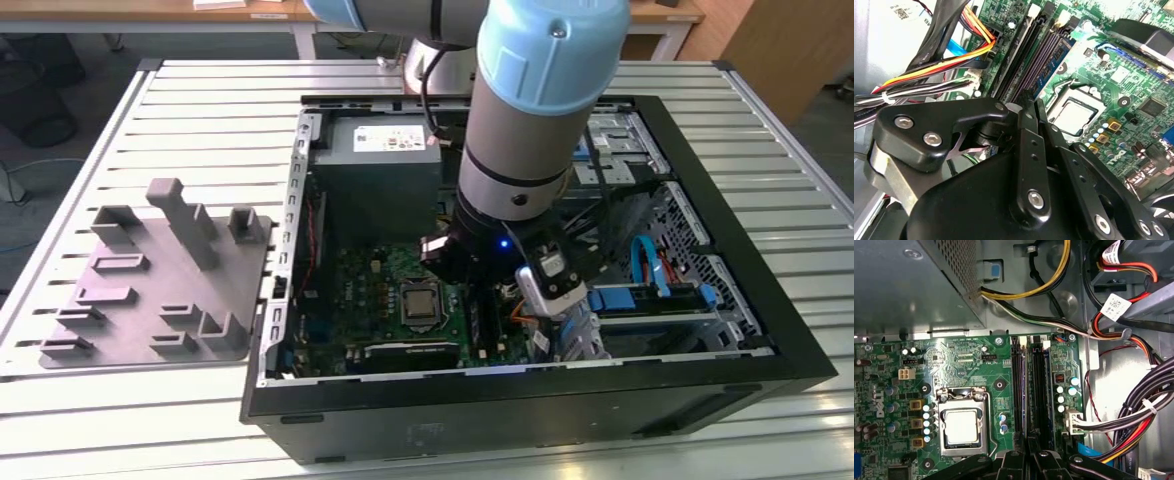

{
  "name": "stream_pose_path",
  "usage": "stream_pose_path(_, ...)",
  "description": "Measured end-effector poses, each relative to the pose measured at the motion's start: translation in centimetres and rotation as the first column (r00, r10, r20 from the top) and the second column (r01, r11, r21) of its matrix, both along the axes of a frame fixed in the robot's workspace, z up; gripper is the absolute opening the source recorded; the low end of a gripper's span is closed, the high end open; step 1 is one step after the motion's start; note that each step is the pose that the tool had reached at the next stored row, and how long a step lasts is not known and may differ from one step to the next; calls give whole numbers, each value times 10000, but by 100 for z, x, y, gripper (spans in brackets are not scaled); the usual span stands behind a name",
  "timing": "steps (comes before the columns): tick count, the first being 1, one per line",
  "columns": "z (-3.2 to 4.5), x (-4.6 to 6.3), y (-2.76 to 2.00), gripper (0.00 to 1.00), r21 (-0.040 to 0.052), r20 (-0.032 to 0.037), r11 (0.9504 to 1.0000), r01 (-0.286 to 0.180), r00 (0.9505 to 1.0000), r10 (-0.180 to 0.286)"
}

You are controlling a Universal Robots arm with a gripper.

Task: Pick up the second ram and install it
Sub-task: 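Insert the second ram into the second slot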

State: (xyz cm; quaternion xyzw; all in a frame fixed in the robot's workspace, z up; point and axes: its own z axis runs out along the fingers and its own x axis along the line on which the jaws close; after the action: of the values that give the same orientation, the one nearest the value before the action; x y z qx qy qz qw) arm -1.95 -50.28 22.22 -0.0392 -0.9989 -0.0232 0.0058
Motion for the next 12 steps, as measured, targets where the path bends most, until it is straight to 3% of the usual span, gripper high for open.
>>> stream_pose_path(5, -14, -1, 7, 14, -73, 0, 10000, 66, 10000, -66)
stream_pose_path(12, -39, 0, 59, 14, -152, 1, 9998, 114, 9999, -114)
